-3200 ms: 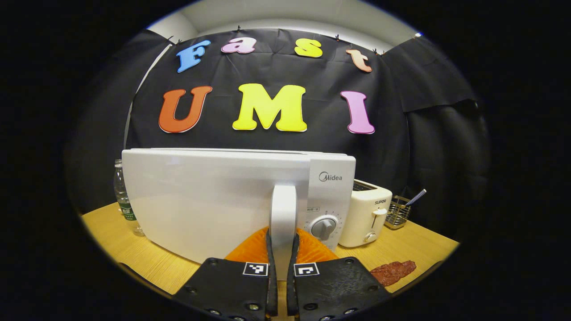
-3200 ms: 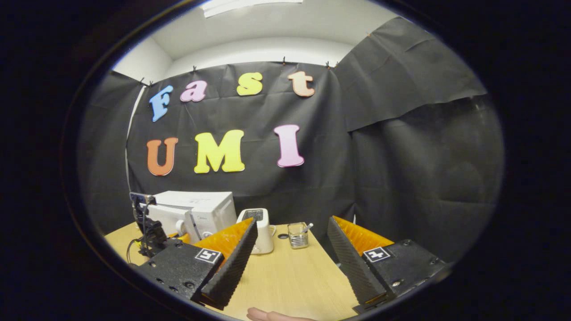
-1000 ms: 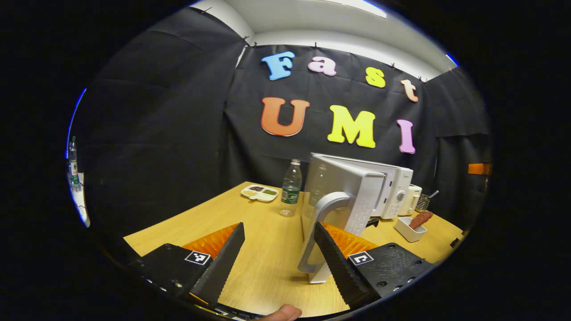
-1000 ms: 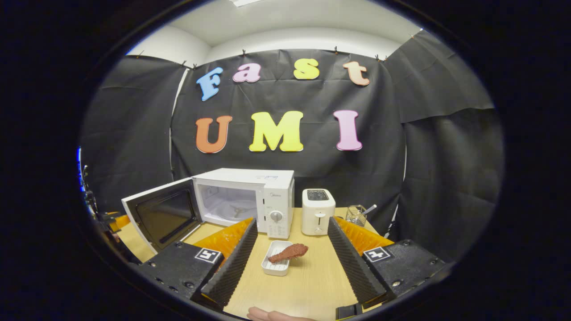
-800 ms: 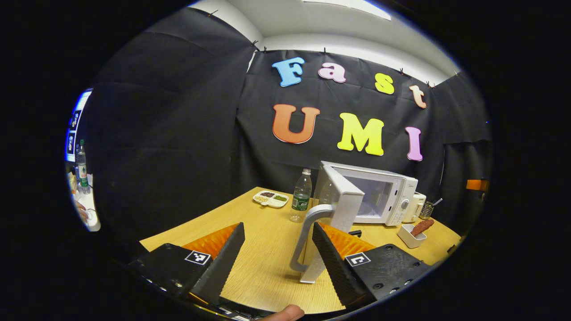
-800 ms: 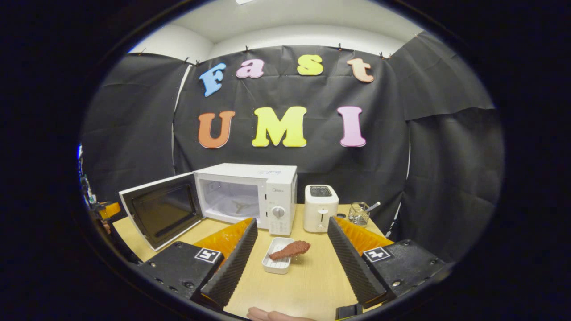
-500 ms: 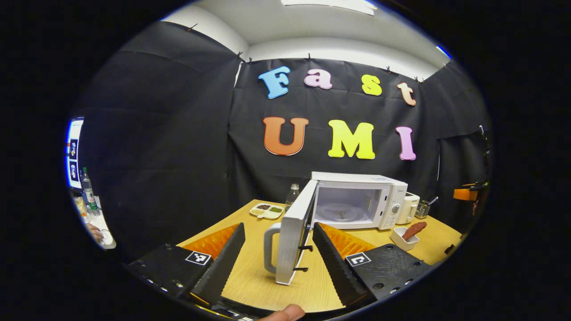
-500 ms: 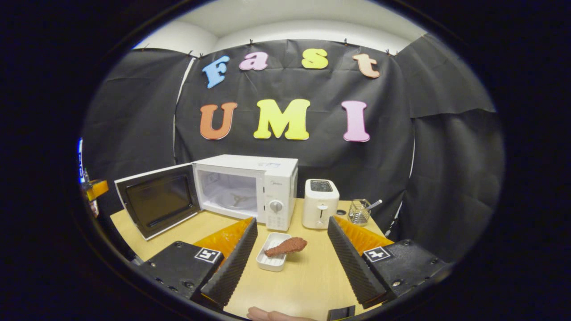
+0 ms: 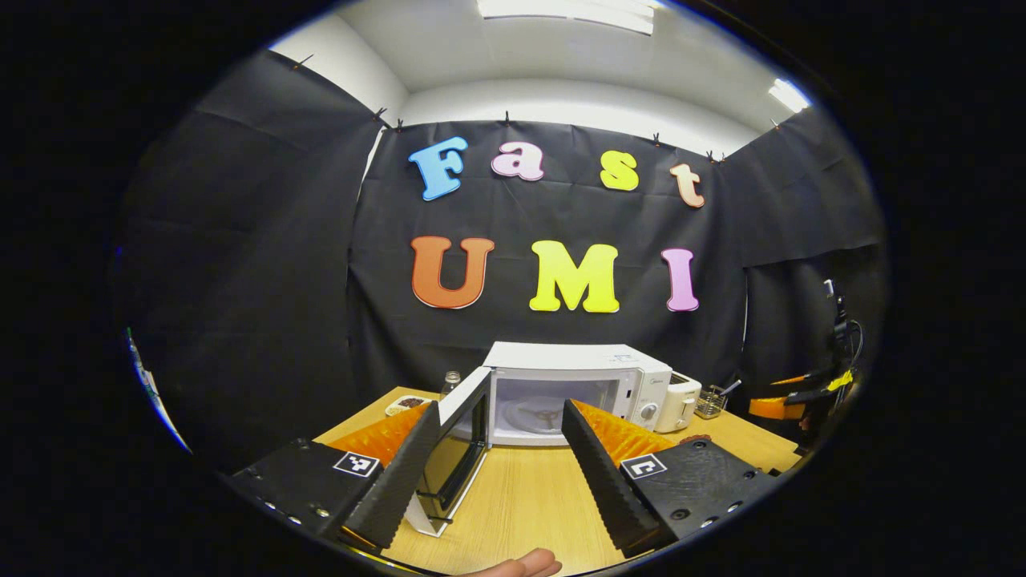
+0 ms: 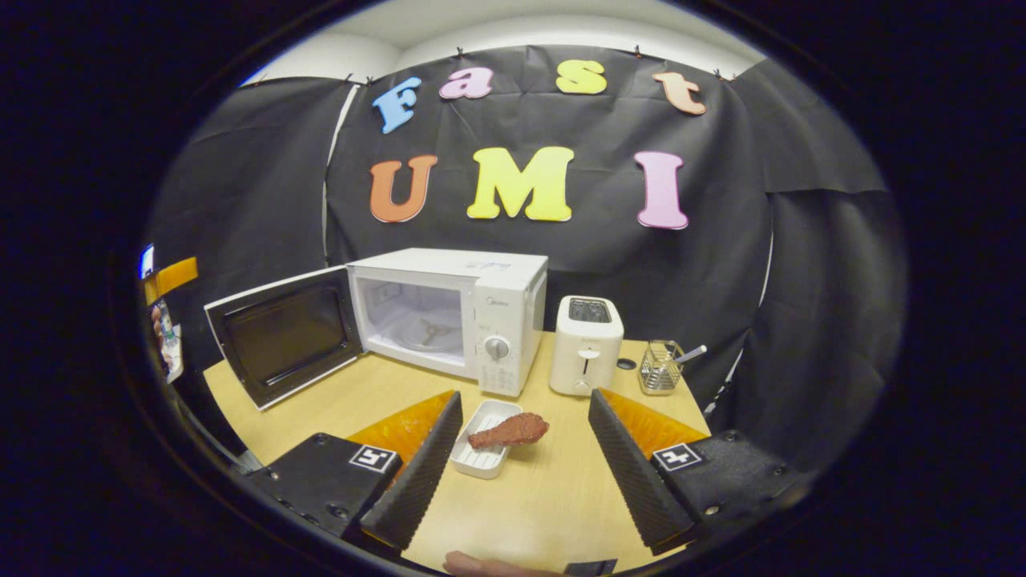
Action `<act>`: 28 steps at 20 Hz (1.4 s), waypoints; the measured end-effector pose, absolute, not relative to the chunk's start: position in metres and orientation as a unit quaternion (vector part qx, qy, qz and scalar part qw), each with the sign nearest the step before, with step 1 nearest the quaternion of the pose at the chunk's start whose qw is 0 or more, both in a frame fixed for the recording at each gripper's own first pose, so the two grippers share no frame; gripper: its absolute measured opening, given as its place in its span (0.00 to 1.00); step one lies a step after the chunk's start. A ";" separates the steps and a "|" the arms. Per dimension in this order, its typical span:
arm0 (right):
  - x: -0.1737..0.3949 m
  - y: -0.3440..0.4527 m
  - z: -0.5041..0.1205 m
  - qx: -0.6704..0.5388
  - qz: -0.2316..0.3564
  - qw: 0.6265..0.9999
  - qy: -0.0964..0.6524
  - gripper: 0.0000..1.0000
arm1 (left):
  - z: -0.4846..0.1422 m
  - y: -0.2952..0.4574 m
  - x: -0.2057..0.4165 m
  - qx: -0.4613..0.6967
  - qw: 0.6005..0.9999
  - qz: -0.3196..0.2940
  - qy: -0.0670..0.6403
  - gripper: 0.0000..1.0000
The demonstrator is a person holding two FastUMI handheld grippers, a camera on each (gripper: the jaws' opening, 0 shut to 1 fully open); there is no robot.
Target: Open the microwave oven with the left hand, put the food in, and close the microwave oven.
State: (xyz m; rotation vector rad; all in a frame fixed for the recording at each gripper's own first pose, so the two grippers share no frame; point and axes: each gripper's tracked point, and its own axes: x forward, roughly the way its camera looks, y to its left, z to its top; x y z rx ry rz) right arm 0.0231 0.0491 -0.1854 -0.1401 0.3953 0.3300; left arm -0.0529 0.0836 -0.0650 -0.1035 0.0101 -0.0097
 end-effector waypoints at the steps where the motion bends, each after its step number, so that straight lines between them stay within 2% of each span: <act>1: 0.030 0.046 -0.194 -0.070 0.162 0.962 0.210 1.00 | -0.061 0.076 -0.046 -0.050 0.999 -0.009 0.001 0.93; 7: 0.067 0.048 -0.240 -0.012 0.186 0.931 0.314 1.00 | -0.054 0.056 -0.027 -0.049 0.999 -0.012 -0.006 0.93; 8: 0.073 0.047 -0.247 0.001 0.188 0.925 0.331 0.92 | -0.052 0.056 -0.025 -0.047 0.999 -0.008 -0.008 0.93; 9: 0.078 0.047 -0.253 0.015 0.192 0.917 0.349 0.92 | -0.052 0.054 -0.024 -0.046 0.999 -0.007 -0.008 0.93; 10: 0.084 0.049 -0.263 0.030 0.196 0.908 0.368 1.00 | -0.053 0.052 -0.024 -0.046 0.999 -0.008 -0.007 0.93; 12: 0.093 0.055 -0.281 0.069 0.205 0.886 0.409 0.95 | -0.056 0.047 -0.024 -0.046 0.999 -0.012 -0.003 0.93; 13: 0.096 0.062 -0.287 0.095 0.219 0.872 0.427 0.84 | -0.056 0.044 -0.025 -0.045 0.999 -0.015 -0.001 0.93; 14: 0.098 0.067 -0.293 0.118 0.226 0.859 0.444 0.93 | -0.057 0.041 -0.026 -0.048 0.999 -0.022 0.003 0.93; 15: 0.101 0.067 -0.302 0.131 0.222 0.847 0.465 0.92 | -0.058 0.040 -0.027 -0.051 0.998 -0.026 0.005 0.94; 16: 0.104 0.065 -0.310 0.145 0.214 0.840 0.477 0.75 | -0.058 0.041 -0.027 -0.053 0.998 -0.025 0.006 0.93; 17: 0.109 0.065 -0.316 0.153 0.213 0.835 0.484 0.86 | -0.058 0.044 -0.028 -0.053 0.998 -0.022 0.007 0.93; 18: 0.111 0.066 -0.322 0.159 0.214 0.829 0.491 0.83 | -0.058 0.047 -0.027 -0.053 0.998 -0.019 0.007 0.93; 19: 0.113 0.067 -0.327 0.168 0.214 0.824 0.496 0.70 | -0.059 0.049 -0.028 -0.055 0.998 -0.016 0.009 0.93; 20: 0.117 0.070 -0.330 0.180 0.221 0.819 0.499 0.78 | -0.062 0.049 -0.029 -0.056 0.998 -0.016 0.011 0.93; 21: 0.117 0.074 -0.332 0.195 0.228 0.809 0.506 0.60 | -0.064 0.050 -0.029 -0.056 0.998 -0.014 0.015 0.93; 22: 0.116 0.080 -0.332 0.220 0.237 0.795 0.513 0.50 | -0.067 0.053 -0.030 -0.056 0.998 -0.010 0.019 0.93; 23: 0.114 0.081 -0.337 0.239 0.231 0.781 0.528 0.44 | -0.071 0.056 -0.031 -0.055 0.998 -0.007 0.023 0.93; 24: 0.112 0.080 -0.341 0.251 0.226 0.772 0.538 0.26 | -0.073 0.058 -0.031 -0.055 0.998 -0.004 0.027 0.93; 25: 0.112 0.082 -0.340 0.264 0.226 0.769 0.536 0.14 | -0.075 0.059 -0.032 -0.057 0.998 -0.003 0.030 0.93; 26: 0.109 0.084 -0.338 0.262 0.232 0.770 0.534 0.17 | -0.077 0.060 -0.033 -0.061 0.998 -0.003 0.032 0.93; 28: 0.106 0.080 -0.332 0.251 0.231 0.779 0.526 0.14 | -0.079 0.062 -0.033 -0.069 0.997 -0.005 0.033 0.93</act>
